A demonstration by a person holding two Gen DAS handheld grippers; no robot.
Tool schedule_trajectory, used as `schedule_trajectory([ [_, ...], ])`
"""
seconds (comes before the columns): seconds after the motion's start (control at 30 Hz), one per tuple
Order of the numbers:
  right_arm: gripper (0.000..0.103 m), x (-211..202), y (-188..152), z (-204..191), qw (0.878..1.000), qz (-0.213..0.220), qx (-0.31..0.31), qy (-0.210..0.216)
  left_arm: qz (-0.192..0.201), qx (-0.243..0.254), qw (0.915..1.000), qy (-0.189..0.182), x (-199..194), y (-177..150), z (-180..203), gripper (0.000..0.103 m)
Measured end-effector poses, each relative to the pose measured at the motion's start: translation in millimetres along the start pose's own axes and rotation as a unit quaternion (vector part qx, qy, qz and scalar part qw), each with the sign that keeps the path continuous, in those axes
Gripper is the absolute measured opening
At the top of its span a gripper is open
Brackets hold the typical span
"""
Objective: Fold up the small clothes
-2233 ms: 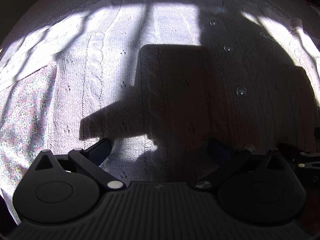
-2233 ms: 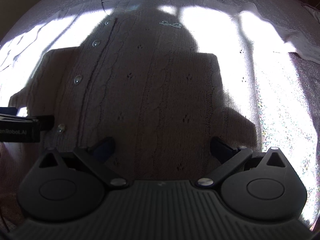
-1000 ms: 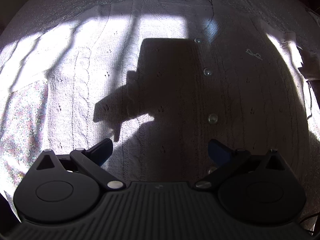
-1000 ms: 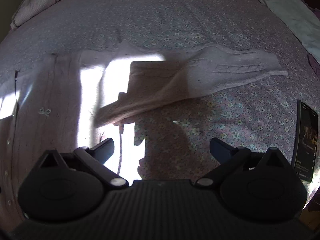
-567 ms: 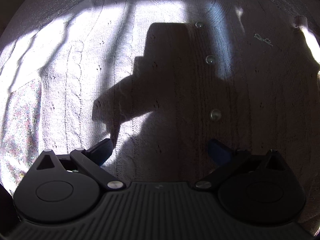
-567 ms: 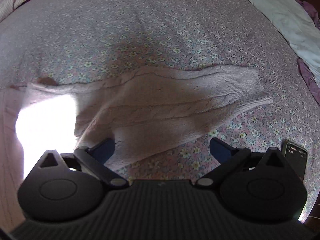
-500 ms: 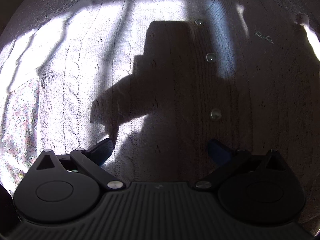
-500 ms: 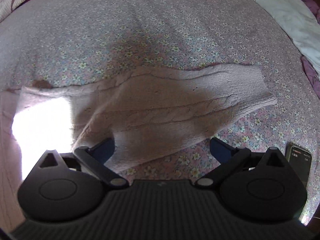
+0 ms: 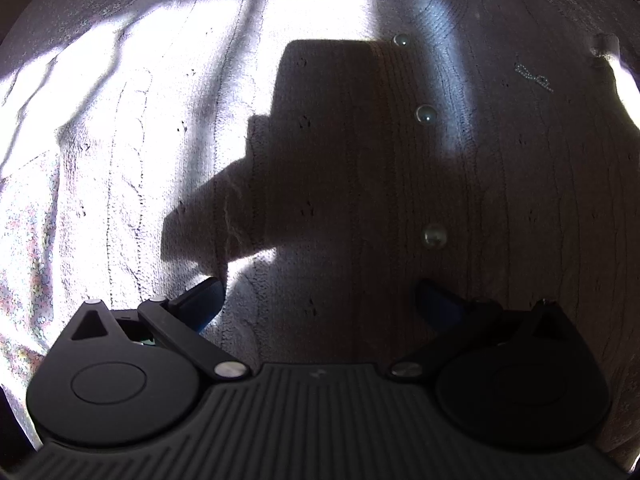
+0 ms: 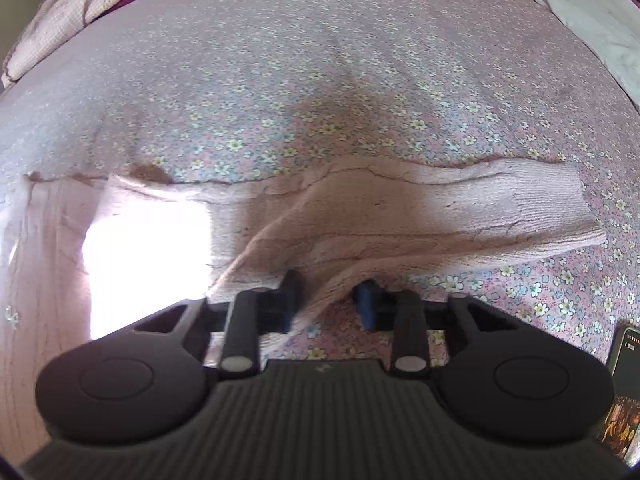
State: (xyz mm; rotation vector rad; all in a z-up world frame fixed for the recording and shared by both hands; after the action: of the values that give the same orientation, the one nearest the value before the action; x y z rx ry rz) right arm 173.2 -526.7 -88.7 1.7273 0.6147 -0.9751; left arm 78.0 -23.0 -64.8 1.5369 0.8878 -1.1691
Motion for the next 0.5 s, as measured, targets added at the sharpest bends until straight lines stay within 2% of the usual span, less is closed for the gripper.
schedule_trajectory([
  [0.03,0.016,-2,0,-3,1.0,0.0,-0.003,-0.004,0.001,0.0,1.0,-0.001,0,-1,-1,0.103],
  [0.17,0.01,-11,-2,-15,0.999,0.021,-0.029,-0.024,0.013,0.006,0.9999,0.0,5,-8,1,0.103],
  [0.33,0.01,-38,-1,-25,0.999,0.048,-0.019,-0.013,0.021,0.014,0.9997,-0.002,1,-12,4,0.103],
  [0.5,0.009,-73,5,-46,0.997,0.079,-0.016,0.016,0.028,0.016,0.9995,-0.002,-7,-16,6,0.103],
])
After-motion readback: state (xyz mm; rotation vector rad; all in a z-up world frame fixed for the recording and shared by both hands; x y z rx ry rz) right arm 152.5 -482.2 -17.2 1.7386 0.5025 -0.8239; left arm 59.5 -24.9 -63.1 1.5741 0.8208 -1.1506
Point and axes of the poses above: each gripper's, at about its wrist camera, not at the fingertips, and x roughly the way its jaws point, z to its right, y to its top, the point moved 7 cm from there along x, roughly the way its jaws point, and after that the axes turned 6 degrees about x, right-handed, at the moved point
